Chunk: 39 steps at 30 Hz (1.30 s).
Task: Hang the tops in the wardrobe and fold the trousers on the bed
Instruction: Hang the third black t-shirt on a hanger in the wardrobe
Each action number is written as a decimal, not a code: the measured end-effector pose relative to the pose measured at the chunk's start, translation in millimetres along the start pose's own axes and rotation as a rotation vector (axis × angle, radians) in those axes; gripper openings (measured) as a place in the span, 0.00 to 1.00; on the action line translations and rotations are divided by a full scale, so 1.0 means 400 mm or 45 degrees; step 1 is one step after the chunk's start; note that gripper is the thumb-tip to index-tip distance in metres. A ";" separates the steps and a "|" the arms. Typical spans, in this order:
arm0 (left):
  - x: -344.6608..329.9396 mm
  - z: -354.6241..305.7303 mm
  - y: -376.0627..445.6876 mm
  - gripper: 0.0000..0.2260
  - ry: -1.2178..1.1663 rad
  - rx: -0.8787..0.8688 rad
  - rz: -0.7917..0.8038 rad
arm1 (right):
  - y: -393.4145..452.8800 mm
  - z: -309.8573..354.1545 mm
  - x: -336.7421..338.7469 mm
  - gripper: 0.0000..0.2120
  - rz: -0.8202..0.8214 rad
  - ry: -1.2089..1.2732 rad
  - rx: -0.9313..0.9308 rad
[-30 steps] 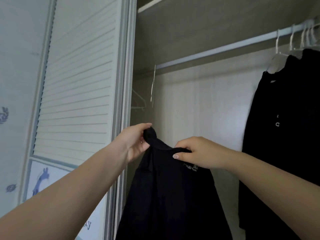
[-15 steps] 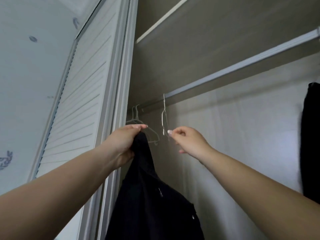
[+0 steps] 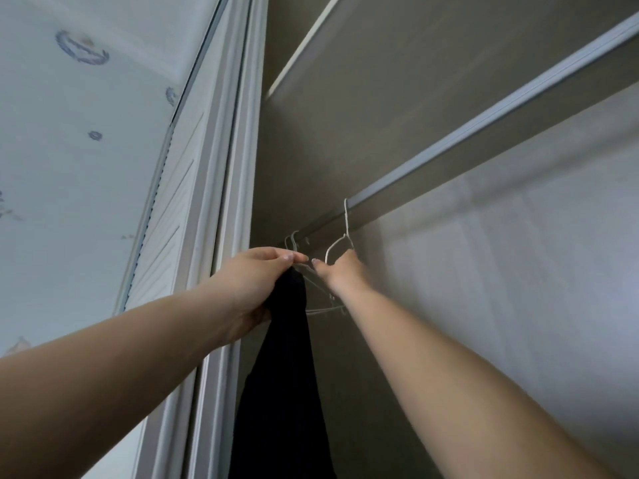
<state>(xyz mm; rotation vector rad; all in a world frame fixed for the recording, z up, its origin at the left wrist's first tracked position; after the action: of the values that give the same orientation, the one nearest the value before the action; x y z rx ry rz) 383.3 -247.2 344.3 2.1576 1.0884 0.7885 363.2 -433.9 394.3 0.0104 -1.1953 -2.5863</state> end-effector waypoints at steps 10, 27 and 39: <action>0.008 0.009 0.001 0.12 0.018 -0.028 0.044 | 0.028 0.023 -0.022 0.18 -0.112 -0.092 0.297; -0.008 -0.002 -0.027 0.08 0.334 -0.225 0.139 | -0.211 0.005 0.175 0.10 -0.092 -0.241 0.614; -0.156 0.005 -0.187 0.07 1.078 -0.868 0.312 | -0.594 -0.077 0.454 0.12 -0.065 -0.266 0.301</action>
<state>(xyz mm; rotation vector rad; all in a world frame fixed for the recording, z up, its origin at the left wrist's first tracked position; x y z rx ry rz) 317.8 -263.2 274.2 1.3739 0.7273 1.9615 131.6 -359.2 217.5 -0.1865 -1.5892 -2.5224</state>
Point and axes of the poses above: each hand's wrist, its own y-axis towards the middle knuckle, its own x-axis out of the back of the hand, z = x × y, the point moved 7 cm from there along y, towards the middle knuckle, and after that the axes turned 15 degrees about y, right-handed, at the moved point
